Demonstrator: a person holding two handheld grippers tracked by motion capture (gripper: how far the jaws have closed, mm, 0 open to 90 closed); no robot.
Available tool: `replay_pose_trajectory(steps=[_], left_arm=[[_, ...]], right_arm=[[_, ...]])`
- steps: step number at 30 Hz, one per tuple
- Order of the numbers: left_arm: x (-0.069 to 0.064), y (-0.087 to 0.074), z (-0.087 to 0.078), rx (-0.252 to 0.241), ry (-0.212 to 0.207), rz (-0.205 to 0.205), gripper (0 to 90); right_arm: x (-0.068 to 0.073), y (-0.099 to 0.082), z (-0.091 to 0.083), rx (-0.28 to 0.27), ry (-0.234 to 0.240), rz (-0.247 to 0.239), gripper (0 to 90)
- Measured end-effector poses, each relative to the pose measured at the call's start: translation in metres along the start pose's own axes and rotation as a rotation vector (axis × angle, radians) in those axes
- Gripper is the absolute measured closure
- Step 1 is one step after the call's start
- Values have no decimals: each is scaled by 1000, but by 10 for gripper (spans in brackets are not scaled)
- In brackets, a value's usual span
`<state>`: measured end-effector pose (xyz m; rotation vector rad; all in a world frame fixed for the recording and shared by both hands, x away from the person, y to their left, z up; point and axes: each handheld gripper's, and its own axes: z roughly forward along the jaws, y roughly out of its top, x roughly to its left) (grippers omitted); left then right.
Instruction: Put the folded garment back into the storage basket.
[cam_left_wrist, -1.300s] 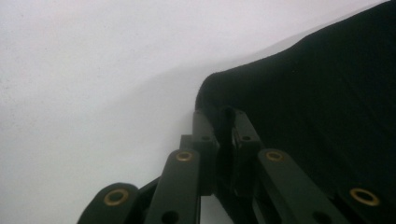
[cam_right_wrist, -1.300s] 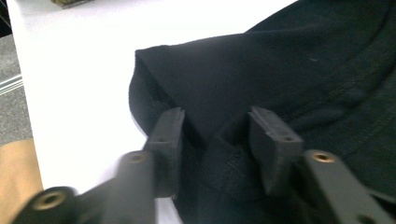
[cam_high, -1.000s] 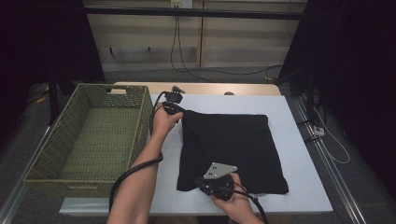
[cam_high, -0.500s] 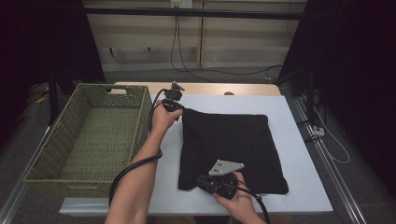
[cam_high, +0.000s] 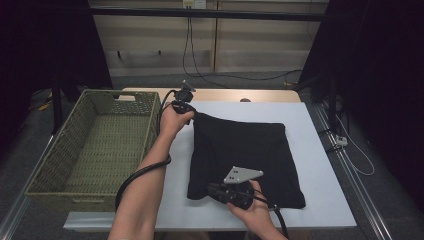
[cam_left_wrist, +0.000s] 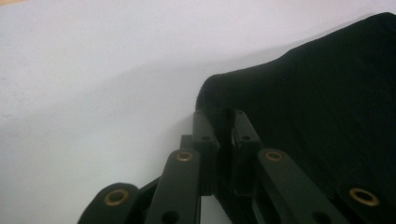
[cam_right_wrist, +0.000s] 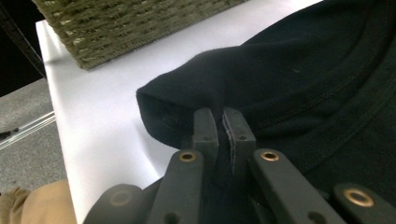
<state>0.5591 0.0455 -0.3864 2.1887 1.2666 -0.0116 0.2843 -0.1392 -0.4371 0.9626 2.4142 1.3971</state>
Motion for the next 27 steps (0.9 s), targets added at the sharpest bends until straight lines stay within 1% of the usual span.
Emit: replay_pose_trajectory(steps=[1,3,4,6,10,12,14,17,20,23,27], left_arm=[[1,1,-2,6,2,-2,839],[2,4,-6,12,3,-4,840],[3,6,-10,23,2,-11,840],[4,7,-11,24,6,-13,840],[8,10,-17,46,15,-23,840],[9,12,-20,48,19,-32,840],[11,13,-23,53,22,-22,840],[12,14,-26,54,26,-25,840],[14,16,-29,60,31,-17,840],[14,19,-32,61,30,-29,841],[16,21,-37,68,32,-26,841]], right_arm=[[0,1,0,-9,2,6,861],[0,4,0,-15,6,2,861],[1,6,0,-21,9,1,861],[2,7,0,-23,14,8,861],[4,12,4,-29,22,1,861],[5,13,6,-36,27,3,861],[6,15,8,-41,28,4,861],[7,17,9,-43,32,0,861],[7,20,9,-52,40,5,861],[7,25,9,-56,44,0,861],[8,28,10,-56,46,-6,861]])
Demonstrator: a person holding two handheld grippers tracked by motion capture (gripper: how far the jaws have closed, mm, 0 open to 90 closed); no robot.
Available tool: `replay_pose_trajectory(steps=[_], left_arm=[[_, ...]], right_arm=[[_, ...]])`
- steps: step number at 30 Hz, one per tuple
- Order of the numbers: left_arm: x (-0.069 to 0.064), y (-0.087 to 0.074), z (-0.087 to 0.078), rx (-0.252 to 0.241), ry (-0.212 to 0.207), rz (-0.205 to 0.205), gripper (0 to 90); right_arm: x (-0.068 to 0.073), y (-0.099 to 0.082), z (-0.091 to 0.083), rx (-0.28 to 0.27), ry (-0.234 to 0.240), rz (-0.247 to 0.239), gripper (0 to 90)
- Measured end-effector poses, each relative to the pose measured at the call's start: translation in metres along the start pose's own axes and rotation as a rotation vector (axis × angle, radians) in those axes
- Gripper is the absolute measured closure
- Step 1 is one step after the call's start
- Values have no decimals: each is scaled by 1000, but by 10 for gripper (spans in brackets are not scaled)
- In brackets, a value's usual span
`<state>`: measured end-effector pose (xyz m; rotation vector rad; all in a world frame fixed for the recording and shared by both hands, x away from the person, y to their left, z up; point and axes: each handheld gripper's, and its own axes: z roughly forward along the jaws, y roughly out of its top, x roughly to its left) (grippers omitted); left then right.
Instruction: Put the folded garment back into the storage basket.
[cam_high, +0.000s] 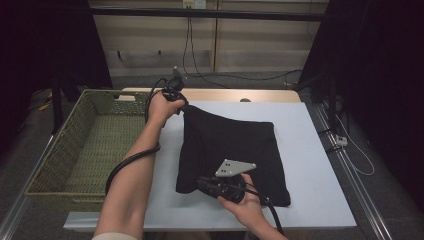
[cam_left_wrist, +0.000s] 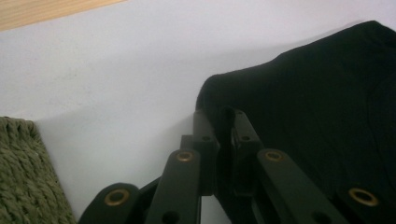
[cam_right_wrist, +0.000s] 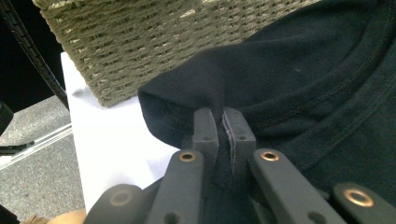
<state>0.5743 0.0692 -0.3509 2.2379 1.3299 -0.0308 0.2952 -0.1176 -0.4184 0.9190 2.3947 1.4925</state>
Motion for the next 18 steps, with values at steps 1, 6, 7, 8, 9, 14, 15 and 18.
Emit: replay_pose_trajectory(steps=[1,6,7,8,9,14,15,18], left_arm=[[1,0,-1,4,2,0,841],[3,1,-8,7,9,2,842],[3,2,-10,8,13,4,842],[3,2,-12,11,17,1,842],[4,2,-14,9,15,-1,842],[7,2,-20,12,30,-3,842],[8,3,-21,13,35,-2,842],[9,3,-23,23,49,4,842]], right_arm=[[0,1,0,-1,2,-4,861],[3,6,1,-7,4,-7,861],[3,7,1,-8,5,-9,861],[3,8,1,-11,5,-14,861],[4,10,1,-12,8,-13,861],[8,17,2,-20,10,-29,861],[8,17,2,-20,10,-29,861],[10,21,4,-20,10,-36,861]])
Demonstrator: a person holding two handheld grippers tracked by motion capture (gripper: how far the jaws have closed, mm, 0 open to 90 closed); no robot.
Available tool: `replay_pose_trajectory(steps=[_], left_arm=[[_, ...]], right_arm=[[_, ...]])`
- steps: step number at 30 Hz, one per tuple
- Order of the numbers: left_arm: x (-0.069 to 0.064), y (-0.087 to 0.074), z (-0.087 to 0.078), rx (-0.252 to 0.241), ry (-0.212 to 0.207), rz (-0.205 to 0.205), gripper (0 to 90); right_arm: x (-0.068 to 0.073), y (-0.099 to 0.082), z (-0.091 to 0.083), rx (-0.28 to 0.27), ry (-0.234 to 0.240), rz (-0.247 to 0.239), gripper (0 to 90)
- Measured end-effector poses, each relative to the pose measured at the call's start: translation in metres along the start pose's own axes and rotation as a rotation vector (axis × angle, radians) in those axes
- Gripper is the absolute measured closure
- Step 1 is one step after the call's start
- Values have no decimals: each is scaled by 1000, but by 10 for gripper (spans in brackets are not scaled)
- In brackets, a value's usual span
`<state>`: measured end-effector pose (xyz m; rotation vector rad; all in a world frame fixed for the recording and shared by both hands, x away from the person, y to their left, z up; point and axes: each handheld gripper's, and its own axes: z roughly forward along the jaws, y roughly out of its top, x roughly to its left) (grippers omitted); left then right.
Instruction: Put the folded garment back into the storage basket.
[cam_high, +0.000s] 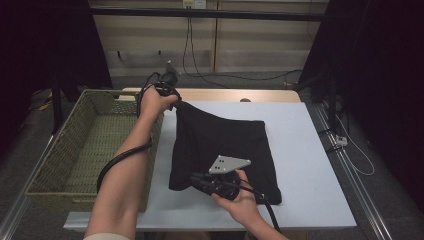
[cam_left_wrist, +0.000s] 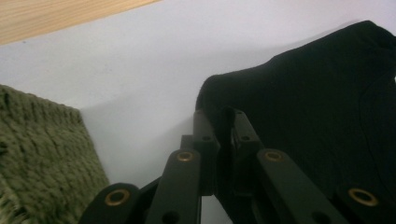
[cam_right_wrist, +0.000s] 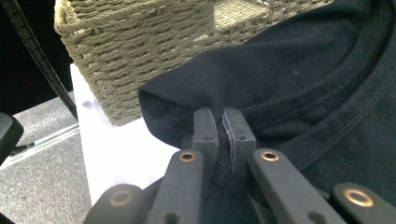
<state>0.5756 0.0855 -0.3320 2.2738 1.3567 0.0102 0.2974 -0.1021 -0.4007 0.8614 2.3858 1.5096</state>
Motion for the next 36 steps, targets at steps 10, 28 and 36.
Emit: replay_pose_trajectory(steps=[10,28,36], left_arm=[[6,1,-5,5,2,-2,842],[19,1,-24,8,23,-14,843],[23,1,-33,-1,30,-13,843]], right_arm=[[3,7,4,2,6,-5,861],[7,18,8,-31,32,2,861],[11,26,10,-46,40,-7,861]])
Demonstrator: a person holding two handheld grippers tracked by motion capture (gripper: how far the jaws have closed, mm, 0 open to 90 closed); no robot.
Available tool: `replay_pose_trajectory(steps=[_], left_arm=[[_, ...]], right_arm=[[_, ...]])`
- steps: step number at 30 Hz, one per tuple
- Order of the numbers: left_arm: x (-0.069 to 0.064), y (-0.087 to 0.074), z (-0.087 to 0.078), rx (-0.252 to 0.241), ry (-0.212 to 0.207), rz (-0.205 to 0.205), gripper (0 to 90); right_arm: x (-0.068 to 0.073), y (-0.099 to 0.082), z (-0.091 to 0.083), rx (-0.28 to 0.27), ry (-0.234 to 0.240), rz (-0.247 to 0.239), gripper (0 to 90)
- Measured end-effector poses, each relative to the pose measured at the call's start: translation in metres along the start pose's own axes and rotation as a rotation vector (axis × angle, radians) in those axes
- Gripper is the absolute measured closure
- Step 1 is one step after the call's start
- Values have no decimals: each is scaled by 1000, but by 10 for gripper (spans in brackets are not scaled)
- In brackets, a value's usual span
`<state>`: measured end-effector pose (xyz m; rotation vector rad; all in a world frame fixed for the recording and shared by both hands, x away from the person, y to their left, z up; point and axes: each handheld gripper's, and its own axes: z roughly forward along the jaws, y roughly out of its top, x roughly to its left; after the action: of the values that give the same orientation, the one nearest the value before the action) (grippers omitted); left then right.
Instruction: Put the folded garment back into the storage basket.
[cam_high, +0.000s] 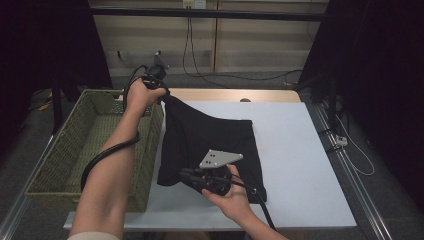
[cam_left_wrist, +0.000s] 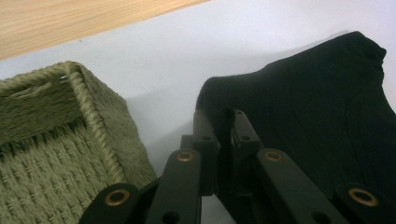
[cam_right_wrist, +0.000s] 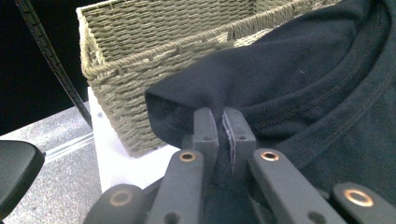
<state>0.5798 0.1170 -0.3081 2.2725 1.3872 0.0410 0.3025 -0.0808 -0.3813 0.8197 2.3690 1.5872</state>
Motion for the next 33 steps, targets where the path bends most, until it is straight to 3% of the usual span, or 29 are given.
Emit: replay_pose_trajectory(steps=[33], left_arm=[[12,1,-23,-9,43,1,842]], right_arm=[[6,16,14,-13,24,-18,861]])
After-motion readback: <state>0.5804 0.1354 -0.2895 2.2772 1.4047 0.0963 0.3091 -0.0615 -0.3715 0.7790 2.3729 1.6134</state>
